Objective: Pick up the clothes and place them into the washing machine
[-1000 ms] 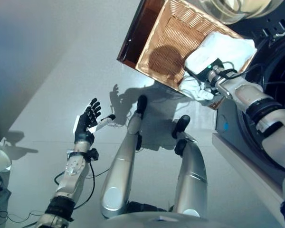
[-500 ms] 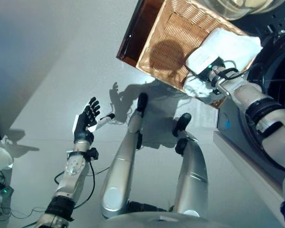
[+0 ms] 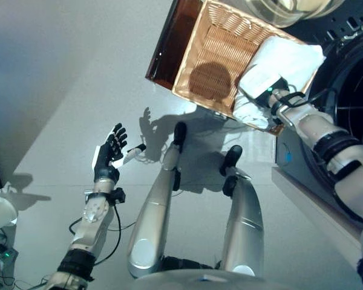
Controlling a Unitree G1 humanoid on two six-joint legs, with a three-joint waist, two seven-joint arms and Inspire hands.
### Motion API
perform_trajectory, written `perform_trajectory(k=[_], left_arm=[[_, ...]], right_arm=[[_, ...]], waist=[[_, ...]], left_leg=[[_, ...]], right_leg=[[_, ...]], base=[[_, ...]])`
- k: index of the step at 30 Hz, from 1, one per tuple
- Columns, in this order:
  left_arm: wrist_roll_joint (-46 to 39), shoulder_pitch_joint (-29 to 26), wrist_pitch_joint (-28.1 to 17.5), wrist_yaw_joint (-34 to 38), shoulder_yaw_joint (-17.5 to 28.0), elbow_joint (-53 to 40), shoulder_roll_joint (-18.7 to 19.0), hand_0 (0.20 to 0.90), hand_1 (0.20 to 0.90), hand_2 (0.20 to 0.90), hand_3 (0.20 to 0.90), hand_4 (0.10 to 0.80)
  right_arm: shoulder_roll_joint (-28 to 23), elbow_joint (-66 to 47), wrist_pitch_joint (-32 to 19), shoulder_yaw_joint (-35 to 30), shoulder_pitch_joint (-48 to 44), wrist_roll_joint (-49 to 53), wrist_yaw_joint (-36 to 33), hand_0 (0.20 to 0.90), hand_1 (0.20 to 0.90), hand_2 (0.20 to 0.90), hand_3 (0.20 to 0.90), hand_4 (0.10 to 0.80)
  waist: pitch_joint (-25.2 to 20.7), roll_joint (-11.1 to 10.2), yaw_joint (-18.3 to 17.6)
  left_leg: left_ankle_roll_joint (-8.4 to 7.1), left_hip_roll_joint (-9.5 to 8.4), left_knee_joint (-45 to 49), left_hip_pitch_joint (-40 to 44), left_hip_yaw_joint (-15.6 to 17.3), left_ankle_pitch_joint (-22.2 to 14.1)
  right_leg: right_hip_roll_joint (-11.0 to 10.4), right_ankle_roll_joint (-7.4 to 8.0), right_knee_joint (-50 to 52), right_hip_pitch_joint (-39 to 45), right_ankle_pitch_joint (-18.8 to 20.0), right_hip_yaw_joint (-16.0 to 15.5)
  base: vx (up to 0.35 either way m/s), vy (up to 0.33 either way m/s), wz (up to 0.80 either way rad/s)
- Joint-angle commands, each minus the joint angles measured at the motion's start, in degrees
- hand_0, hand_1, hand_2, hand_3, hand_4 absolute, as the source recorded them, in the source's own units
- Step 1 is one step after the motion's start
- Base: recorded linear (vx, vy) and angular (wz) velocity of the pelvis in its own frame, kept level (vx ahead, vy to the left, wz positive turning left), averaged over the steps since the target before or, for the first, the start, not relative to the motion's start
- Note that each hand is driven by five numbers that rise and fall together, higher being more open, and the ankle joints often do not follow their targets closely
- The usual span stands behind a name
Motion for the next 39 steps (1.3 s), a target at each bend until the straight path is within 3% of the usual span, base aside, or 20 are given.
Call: perform_trajectory(k=[1,10,16,18,27,39], left_arm=[[0.11,3.09,-4.21,2.24,1.63,-2.64,-0.25,0.900,0.900,0.900,0.900,0.800],[0.82,3.12,-3.67,1.95,1.22,0.92,-1.74,0.900,0.900,0.900,0.900,0.800],[1.44,3.11,-3.43,2.15,1.15,3.39,-2.41,0.900,0.900,0.900,0.900,0.800],[1.64,3.25,-3.07,1.98,1.20,4.58,-2.95,0.900,0.900,0.900,0.900,0.800],[2.57,5.11,-1.74,0.63,1.93,6.38,-3.26,0.900,0.900,0.900,0.900,0.800],[6.32,5.18,-0.28,-0.49,2.24,12.62,-4.22,0.900,0.900,0.900,0.900,0.800]], right_arm=[[-7.34,-4.43,4.61,-8.60,-0.01,9.09,-6.27,0.200,0.200,0.200,0.200,0.300],[0.51,-12.84,2.81,-27.20,14.44,23.52,-12.40,0.200,0.200,0.200,0.200,0.300],[5.08,-17.62,0.52,-34.39,21.30,30.60,-13.86,0.200,0.200,0.200,0.200,0.300],[8.98,-20.96,-1.22,-38.77,25.17,35.99,-14.84,0.200,0.200,0.200,0.200,0.300],[17.79,-26.43,-6.43,-45.22,32.42,50.92,-13.41,0.200,0.200,0.200,0.200,0.300],[18.00,-30.24,-8.51,-48.64,35.74,55.31,-10.88,0.200,0.200,0.200,0.200,0.300]], waist=[[-1.64,3.51,-1.65],[-1.64,3.18,-3.13],[-1.65,2.82,-3.82],[-1.65,2.50,-4.48],[-5.20,2.00,-4.97],[-10.95,-0.82,-4.65]], left_leg=[[-2.31,-2.09,-0.78,-1.80,1.89,-1.05],[-1.32,-2.20,0.35,5.24,3.52,-3.84],[-0.78,-1.96,1.19,9.53,4.34,-5.36],[-0.42,-1.99,1.77,12.26,4.80,-6.55],[0.27,-1.65,2.78,18.11,5.37,-9.17],[0.52,-1.17,1.07,24.90,4.68,-10.71]], right_leg=[[2.21,0.00,-3.74,0.92,2.60,1.39],[1.96,0.43,-4.75,8.21,2.23,2.44],[1.94,0.75,-5.85,12.84,2.36,3.05],[1.76,0.95,-6.16,15.83,1.68,3.27],[1.93,1.14,-7.90,22.15,0.79,3.79],[2.27,1.94,-12.40,30.15,0.64,2.92]], base=[[0.011,0.018,-0.10],[0.040,0.029,-0.09],[0.054,0.022,-0.12],[0.086,0.017,-0.06],[0.084,0.002,-0.09],[0.085,-0.015,-0.01]])
